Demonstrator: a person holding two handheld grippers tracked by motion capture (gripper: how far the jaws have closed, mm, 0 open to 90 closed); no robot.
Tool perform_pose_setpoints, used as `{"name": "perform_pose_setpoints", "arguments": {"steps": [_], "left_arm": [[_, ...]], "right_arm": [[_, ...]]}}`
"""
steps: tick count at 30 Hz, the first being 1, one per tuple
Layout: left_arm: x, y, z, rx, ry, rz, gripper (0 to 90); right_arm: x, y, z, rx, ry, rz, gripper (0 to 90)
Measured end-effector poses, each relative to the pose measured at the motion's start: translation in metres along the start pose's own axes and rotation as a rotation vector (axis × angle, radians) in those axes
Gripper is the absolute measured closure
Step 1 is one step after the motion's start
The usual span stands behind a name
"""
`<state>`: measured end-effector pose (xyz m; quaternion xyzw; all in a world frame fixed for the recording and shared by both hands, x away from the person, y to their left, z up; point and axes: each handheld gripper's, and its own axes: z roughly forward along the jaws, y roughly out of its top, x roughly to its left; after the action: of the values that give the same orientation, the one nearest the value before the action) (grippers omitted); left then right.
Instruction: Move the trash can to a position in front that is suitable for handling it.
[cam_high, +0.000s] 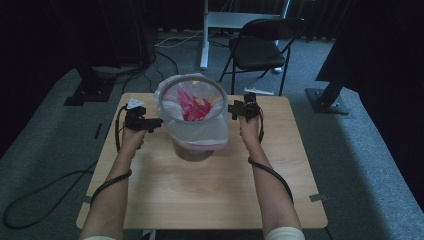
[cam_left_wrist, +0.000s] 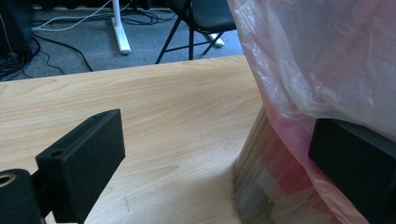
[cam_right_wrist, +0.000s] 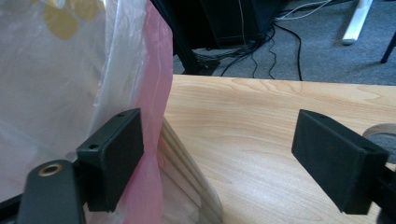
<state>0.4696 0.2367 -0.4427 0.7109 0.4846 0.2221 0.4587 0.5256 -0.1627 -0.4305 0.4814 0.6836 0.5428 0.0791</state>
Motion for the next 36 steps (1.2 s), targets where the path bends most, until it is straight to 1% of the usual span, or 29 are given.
{"name": "perform_pose_setpoints", "arguments": {"steps": [1,2,3,5,7,10,13,17,20,24,27,33,36], "left_arm": [[0.000,0.000,0.000,0.001,-0.004,-0.001,3.5],[0.001,0.000,-0.001,0.006,-0.008,-0.004,3.5],[0.000,-0.001,-0.002,0.007,-0.010,-0.003,3.5],[0.000,-0.001,-0.003,0.009,-0.011,-0.004,3.5],[-0.001,-0.002,-0.005,0.009,-0.008,0.008,3.5],[-0.003,-0.004,-0.010,0.010,-0.010,0.017,3.5],[-0.005,-0.006,-0.013,0.011,-0.011,0.021,3.5],[-0.007,-0.010,-0.019,0.011,-0.019,0.020,3.5],[-0.008,-0.014,-0.023,0.009,-0.026,0.016,3.5],[-0.011,-0.018,-0.028,0.017,-0.024,0.029,3.5],[-0.013,-0.020,-0.032,0.032,-0.029,0.035,3.5],[-0.017,-0.027,-0.041,0.028,-0.041,0.037,3.6],[-0.019,-0.031,-0.045,0.034,-0.036,0.052,3.7]], "right_arm": [[0.000,0.000,0.000,0.010,0.009,-0.005,16.2],[0.001,0.001,-0.002,0.019,0.015,-0.023,16.3],[0.002,0.001,-0.002,0.022,0.017,-0.030,16.3],[0.002,0.001,-0.003,0.028,0.022,-0.034,16.3],[0.003,0.000,-0.004,0.029,0.026,-0.040,16.3],[0.005,-0.004,-0.007,0.031,0.036,-0.037,16.3],[0.006,-0.008,-0.010,0.029,0.052,-0.023,16.3],[0.007,-0.014,-0.014,0.031,0.073,-0.013,16.3],[0.010,-0.017,-0.017,0.040,0.080,-0.017,16.3],[0.016,-0.019,-0.022,0.049,0.071,-0.035,16.3],[0.019,-0.023,-0.027,0.054,0.078,-0.043,16.3],[0.024,-0.033,-0.035,0.051,0.096,-0.037,16.4],[0.027,-0.039,-0.039,0.046,0.117,-0.030,16.4]]}}
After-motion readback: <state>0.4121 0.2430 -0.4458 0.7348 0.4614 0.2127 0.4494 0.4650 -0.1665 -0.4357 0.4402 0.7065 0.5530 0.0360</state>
